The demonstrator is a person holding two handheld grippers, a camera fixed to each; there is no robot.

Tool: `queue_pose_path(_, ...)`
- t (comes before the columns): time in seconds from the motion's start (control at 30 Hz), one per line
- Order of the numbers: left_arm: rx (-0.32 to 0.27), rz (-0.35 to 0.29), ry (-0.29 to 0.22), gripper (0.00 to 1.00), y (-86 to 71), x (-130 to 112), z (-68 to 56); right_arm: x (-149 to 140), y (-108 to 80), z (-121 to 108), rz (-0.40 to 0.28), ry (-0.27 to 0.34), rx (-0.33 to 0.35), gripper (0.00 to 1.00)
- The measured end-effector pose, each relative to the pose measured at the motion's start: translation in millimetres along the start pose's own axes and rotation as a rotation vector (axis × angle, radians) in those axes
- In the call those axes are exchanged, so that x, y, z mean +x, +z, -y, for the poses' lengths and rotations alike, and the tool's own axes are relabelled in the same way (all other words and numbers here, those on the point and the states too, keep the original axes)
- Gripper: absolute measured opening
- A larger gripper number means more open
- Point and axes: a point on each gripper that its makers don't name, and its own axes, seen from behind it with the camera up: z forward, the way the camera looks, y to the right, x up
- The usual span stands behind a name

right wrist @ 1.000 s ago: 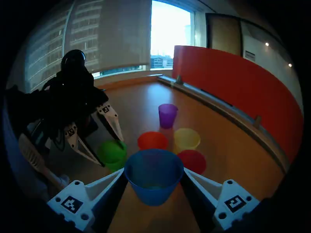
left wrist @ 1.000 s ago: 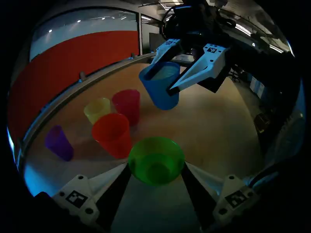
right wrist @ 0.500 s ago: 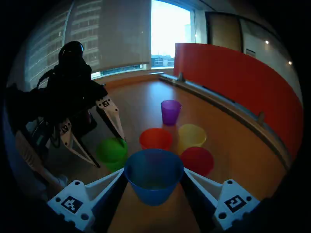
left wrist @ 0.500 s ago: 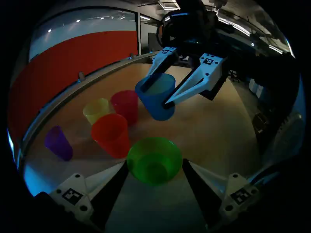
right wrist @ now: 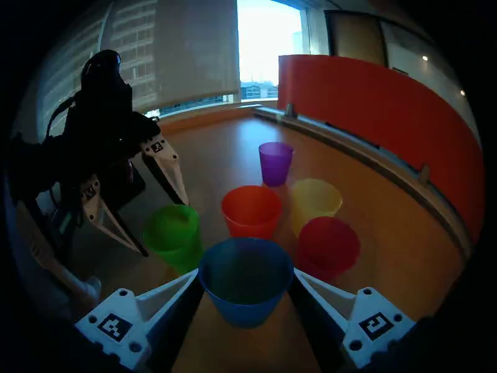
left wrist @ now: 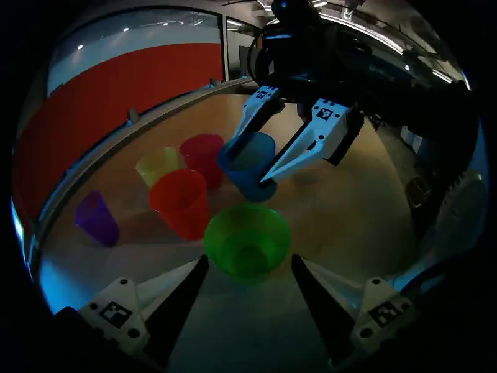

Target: Pour water

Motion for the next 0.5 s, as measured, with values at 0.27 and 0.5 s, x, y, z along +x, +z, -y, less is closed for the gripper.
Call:
queue_pose_path(0.27,0.003,0.004,-0.002,1.00,-4.9,-4,-1.7,-10,10.2,4,0.022,0.002,0.011,0.91)
queue_pose_path(0.5,0.007,0.001,-0.015,1.00,-9.0,-6,-1.7,-14,10.7,5,0.023,0.014,0.014,0.91)
